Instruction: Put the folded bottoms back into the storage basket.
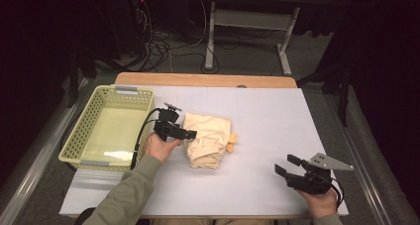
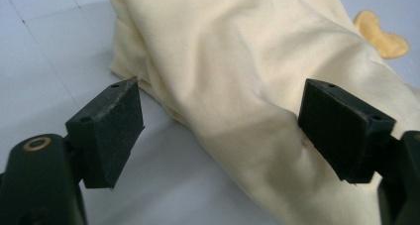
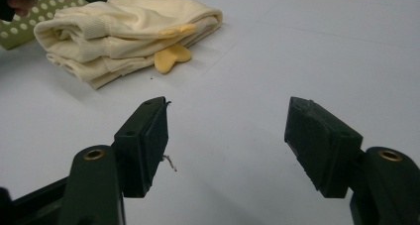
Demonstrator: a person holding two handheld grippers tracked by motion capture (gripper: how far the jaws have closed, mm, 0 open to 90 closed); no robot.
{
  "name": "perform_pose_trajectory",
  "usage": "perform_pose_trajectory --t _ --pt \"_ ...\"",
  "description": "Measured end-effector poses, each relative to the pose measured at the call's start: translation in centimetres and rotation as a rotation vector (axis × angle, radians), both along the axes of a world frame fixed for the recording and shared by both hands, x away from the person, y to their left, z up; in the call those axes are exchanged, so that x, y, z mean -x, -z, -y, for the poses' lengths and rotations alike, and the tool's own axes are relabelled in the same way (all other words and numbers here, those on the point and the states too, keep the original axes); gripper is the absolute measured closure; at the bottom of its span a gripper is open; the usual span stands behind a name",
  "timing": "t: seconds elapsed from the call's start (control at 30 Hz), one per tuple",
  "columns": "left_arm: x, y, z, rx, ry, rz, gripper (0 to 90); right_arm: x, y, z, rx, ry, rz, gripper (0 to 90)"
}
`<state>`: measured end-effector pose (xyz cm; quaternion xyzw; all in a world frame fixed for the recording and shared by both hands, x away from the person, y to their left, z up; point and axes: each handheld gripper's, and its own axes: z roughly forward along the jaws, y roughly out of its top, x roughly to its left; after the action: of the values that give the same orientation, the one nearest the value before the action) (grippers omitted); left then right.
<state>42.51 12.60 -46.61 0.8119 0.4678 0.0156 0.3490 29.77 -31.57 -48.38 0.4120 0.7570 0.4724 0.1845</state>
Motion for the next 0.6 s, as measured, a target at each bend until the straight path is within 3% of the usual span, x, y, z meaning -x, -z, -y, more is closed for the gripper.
perform_pose_trajectory --t 0.23,0.6 --pt "-1.0 0.6 0.3 0.036 -0.009 -0.038 14.8 0.0 0.0 0.0 0.0 -0.001 0.004 33.5" --pt "-2.3 1.8 0.4 0.026 -0.028 -0.085 15.2 0.0 0.0 0.0 -0.001 0.003 0.003 33.5"
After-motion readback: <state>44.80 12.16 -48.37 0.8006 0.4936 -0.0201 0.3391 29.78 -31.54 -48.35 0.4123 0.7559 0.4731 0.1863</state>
